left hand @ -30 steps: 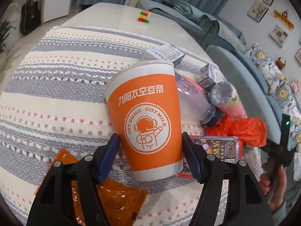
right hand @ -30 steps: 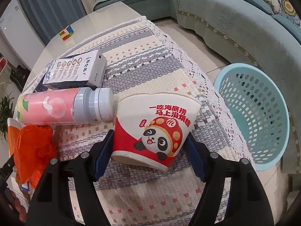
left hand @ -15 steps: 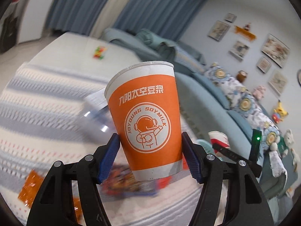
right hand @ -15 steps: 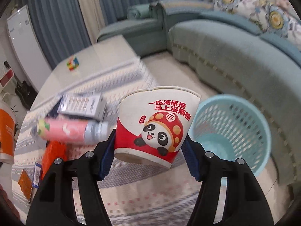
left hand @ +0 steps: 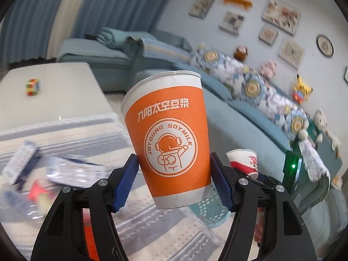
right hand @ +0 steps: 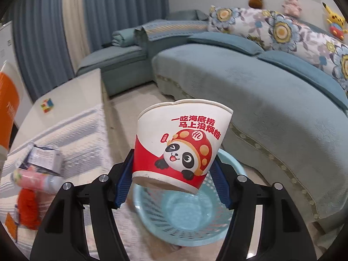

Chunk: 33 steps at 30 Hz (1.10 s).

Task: Collect trash
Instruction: 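Carry both cups over the blue basket and open both tools to drop them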

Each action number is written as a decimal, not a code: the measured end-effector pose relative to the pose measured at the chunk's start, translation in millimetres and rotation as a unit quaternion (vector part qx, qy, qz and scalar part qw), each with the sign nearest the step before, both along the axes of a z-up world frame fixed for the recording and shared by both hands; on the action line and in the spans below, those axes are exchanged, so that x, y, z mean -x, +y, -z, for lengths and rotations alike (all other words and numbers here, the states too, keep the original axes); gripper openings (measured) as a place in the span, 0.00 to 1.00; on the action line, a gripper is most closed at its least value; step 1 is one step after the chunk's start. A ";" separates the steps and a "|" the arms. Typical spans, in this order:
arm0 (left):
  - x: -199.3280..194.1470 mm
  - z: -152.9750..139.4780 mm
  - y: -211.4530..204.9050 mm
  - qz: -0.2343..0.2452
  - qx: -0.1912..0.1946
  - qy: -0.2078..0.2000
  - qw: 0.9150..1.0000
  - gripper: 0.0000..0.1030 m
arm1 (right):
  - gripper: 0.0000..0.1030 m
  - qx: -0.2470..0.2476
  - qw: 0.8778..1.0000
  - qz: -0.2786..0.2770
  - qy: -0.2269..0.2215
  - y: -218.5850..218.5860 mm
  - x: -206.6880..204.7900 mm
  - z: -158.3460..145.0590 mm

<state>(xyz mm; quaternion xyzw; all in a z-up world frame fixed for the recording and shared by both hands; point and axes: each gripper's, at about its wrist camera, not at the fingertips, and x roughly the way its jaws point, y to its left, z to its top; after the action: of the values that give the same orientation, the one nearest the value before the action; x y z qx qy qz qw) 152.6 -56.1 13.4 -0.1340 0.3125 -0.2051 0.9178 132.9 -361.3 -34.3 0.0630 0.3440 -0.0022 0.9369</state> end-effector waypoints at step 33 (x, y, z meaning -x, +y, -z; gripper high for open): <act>-19.4 84.9 -109.2 0.115 -0.107 0.089 0.984 0.73 | 0.72 -0.072 0.990 0.021 0.123 -45.4 6.7 99.7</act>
<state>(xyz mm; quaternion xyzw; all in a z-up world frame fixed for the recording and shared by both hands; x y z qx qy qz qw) 172.0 -165.3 -71.5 -0.0160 0.4264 -0.2618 0.8657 126.2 -406.6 -134.0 0.1367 0.4548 -0.0052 0.8800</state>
